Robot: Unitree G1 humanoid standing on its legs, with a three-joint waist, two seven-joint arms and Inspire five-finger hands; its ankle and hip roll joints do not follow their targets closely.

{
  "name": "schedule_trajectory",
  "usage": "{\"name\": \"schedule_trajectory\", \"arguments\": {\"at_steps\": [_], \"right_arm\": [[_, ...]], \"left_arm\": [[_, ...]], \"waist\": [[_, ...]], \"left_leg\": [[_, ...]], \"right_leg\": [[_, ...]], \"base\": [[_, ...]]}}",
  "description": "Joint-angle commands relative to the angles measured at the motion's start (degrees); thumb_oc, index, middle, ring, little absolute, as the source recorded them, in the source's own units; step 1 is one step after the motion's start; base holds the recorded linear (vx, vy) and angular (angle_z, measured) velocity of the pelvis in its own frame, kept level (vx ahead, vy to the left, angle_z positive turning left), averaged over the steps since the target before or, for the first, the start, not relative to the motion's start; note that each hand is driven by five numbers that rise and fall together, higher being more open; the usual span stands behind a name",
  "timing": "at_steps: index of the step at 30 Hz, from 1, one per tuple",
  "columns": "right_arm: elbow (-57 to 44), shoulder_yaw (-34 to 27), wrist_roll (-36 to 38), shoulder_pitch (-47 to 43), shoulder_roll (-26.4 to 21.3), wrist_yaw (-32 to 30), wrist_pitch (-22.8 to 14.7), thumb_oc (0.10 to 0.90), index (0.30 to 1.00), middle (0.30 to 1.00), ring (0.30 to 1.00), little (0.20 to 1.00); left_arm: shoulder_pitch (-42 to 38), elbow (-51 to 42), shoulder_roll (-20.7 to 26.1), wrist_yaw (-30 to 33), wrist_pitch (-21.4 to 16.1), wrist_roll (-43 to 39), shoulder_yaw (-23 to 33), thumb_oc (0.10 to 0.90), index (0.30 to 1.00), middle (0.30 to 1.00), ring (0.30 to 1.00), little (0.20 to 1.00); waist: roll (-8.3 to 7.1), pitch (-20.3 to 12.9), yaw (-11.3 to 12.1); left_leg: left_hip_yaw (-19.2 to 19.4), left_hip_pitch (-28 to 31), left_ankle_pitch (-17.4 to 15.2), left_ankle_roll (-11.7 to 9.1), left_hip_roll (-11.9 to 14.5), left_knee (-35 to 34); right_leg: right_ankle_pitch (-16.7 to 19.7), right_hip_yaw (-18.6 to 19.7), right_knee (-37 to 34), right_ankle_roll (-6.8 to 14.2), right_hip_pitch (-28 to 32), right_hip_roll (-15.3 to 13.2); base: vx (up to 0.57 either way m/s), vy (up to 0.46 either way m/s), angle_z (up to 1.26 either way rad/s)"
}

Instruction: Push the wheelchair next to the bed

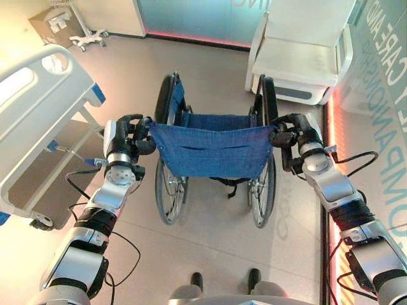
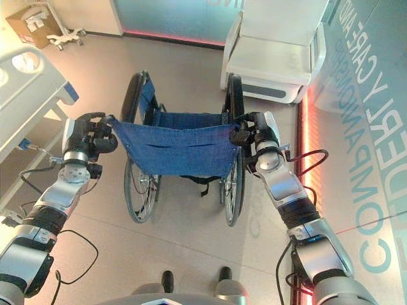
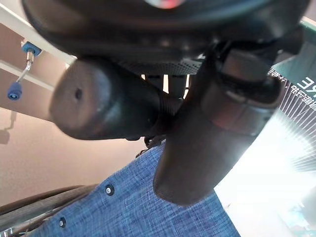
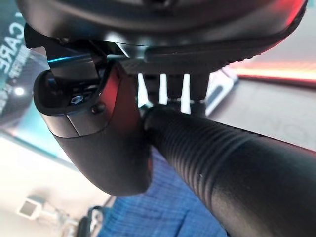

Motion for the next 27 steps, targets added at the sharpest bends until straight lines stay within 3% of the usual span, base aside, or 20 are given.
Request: {"name": "schedule_trajectory", "arguments": {"at_steps": [1, 10, 19, 24, 25, 26, 27], "right_arm": [[5.5, 2.3, -2.4, 5.0, -2.1, 1.8, 0.9, 0.4, 0.3, 0.3, 0.3, 0.3], [8.1, 4.1, -3.8, 2.8, -2.2, 1.7, 0.0, 0.4, 0.3, 0.3, 0.3, 0.3], [11.5, 6.9, -5.7, -2.2, -1.9, 1.7, 2.0, 0.4, 0.3, 0.3, 0.3, 0.3], [12.7, 7.4, -6.5, -3.9, -2.9, 2.1, 1.4, 0.4, 0.3, 0.3, 0.3, 0.3], [12.5, 7.5, -6.5, -3.9, -3.4, 1.6, 1.2, 0.4, 0.3, 0.3, 0.3, 0.3], [11.9, 7.0, -7.3, -3.1, -4.3, 1.1, 0.2, 0.4, 0.3, 0.3, 0.3, 0.3], [11.7, 6.8, -7.3, -2.8, -4.8, 0.7, -0.2, 0.4, 0.3, 0.3, 0.3, 0.3]], "left_arm": [[-1.1, 0.5, 1.6, -2.6, -1.1, 3.6, 1.4, 0.4, 0.3, 0.3, 0.3, 0.3], [-1.7, 3.2, -0.6, -3.4, -2.0, 1.5, 0.5, 0.4, 0.3, 0.3, 0.3, 0.3], [-3.8, 5.1, -4.0, -3.7, -3.1, -4.4, -1.4, 0.4, 0.3, 0.3, 0.3, 0.3], [-3.7, 4.6, -5.5, -4.3, -3.6, -4.6, -1.5, 0.4, 0.3, 0.3, 0.3, 0.3], [-3.3, 3.7, -5.5, -4.3, -3.8, -4.5, -1.3, 0.4, 0.3, 0.3, 0.3, 0.3], [-2.3, 2.4, -5.6, -4.5, -4.4, -4.4, -0.6, 0.4, 0.3, 0.3, 0.3, 0.3], [-1.9, 2.0, -5.7, -4.6, -4.7, -4.4, -0.5, 0.4, 0.3, 0.3, 0.3, 0.3]], "waist": [[1.13, -0.9, 0.6], [1.26, -0.9, 0.7], [0.97, -0.3, 1.1], [-1.07, 0.8, 1.1], [-2.26, 2.0, 1.4], [-3.0, 3.2, 2.2], [-3.18, 3.9, 2.6]], "left_leg": [[0.2, -2.9, -3.7, 1.2, -2.1, 3.2], [0.5, -2.8, -4.0, 1.1, -2.2, 3.9], [0.4, -3.4, -4.5, 0.8, -0.7, 7.0], [0.7, -5.7, -7.6, 0.4, 1.1, 16.3], [-0.2, -8.6, -6.2, -0.1, 2.2, 25.9], [-1.7, -13.9, -2.4, -0.3, 1.2, 34.7], [-2.0, -16.2, -1.0, -0.3, 0.6, 37.5]], "right_leg": [[-5.6, 3.2, 6.8, -2.6, -2.5, -0.1], [-6.1, 3.0, 7.8, -2.7, -2.6, 0.0], [-9.6, 1.2, 13.7, -4.2, -3.7, 0.5], [-10.8, 0.5, 16.1, -6.3, -4.6, 0.4], [-10.9, 0.5, 16.8, -7.7, -4.6, 0.6], [-10.4, 0.5, 17.2, -8.7, -4.6, 1.0], [-10.3, 0.7, 17.3, -9.1, -4.2, 1.2]], "base": [[0.0, 0.0, 0.0], [0.03, -0.026, 0.0], [0.07, -0.099, 0.03], [0.08, -0.152, 0.09], [0.08, -0.211, 0.23], [0.1, -0.23, 0.26], [0.09, -0.143, 0.13]]}}
